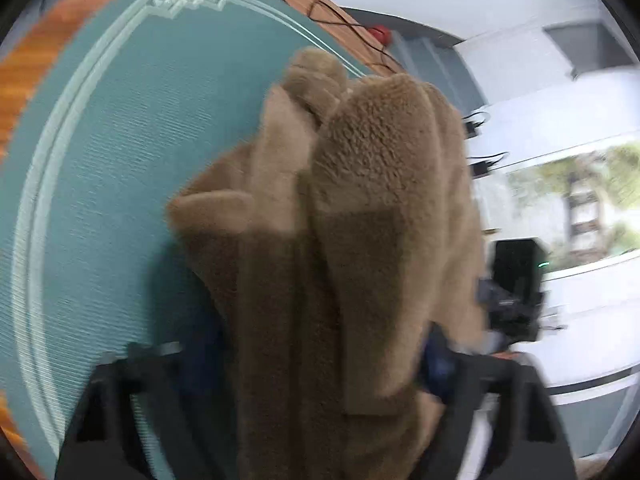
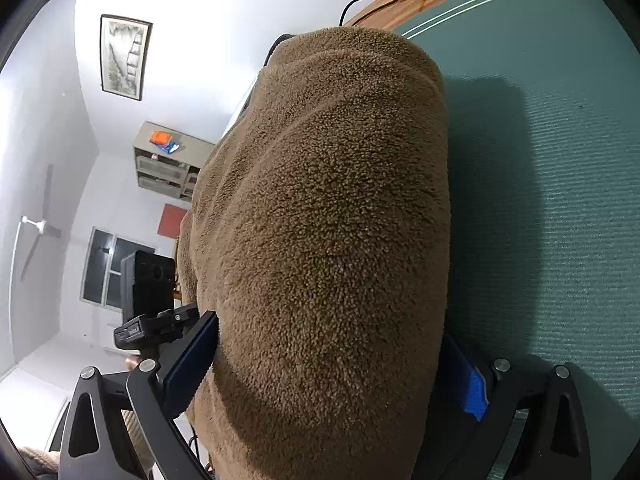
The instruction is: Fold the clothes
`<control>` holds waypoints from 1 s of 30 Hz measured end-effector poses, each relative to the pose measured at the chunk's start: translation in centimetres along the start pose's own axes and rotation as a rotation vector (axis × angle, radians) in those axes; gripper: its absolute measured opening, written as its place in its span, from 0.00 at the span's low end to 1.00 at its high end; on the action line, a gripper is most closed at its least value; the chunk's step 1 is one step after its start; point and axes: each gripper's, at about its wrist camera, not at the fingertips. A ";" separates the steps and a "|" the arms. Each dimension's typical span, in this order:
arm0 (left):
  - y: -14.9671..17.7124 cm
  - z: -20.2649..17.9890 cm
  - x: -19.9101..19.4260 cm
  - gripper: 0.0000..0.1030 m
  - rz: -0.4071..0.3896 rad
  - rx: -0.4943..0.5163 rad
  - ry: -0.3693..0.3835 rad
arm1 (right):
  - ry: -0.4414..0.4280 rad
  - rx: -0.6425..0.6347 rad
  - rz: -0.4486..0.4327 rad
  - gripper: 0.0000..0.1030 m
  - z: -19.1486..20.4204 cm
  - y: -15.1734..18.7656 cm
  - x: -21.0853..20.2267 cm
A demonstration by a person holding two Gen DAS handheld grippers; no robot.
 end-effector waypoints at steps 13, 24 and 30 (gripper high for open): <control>0.5 -4.2 -0.2 0.37 -0.055 0.086 -0.098 | 0.161 -0.060 -0.125 0.51 5.9 2.0 -1.5; 4.9 -13.6 0.8 0.37 -0.048 0.257 0.001 | 0.259 -0.043 -0.303 0.51 8.4 7.7 -11.3; 8.2 -21.0 5.6 0.37 0.005 0.332 0.048 | 0.311 0.017 -0.386 0.51 5.3 11.8 -19.7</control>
Point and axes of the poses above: each gripper's, at about its wrist camera, not at the fingertips, and x roughly the way its jaws point, z to its left, y to its underside, and after that the axes turned 7 degrees about z, right-handed
